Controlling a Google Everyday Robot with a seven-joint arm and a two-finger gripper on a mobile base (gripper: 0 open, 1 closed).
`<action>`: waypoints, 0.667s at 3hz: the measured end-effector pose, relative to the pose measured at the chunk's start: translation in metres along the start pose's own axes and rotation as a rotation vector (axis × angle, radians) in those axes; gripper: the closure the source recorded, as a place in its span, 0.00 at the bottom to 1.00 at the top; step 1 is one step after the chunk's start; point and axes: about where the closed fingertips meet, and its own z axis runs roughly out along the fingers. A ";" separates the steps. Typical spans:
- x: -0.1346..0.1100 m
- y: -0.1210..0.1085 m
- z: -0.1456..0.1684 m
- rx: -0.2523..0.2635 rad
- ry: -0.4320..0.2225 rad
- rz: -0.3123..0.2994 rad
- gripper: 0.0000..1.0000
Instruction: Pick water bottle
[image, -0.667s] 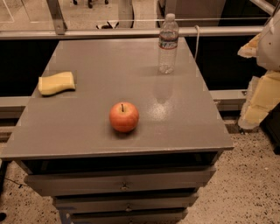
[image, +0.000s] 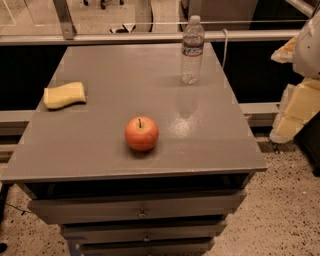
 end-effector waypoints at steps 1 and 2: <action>0.003 -0.029 0.011 0.050 -0.067 0.029 0.00; 0.000 -0.074 0.028 0.129 -0.169 0.080 0.00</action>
Offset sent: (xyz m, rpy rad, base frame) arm 0.1379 -0.0290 -0.0055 0.2694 -0.2803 -0.1131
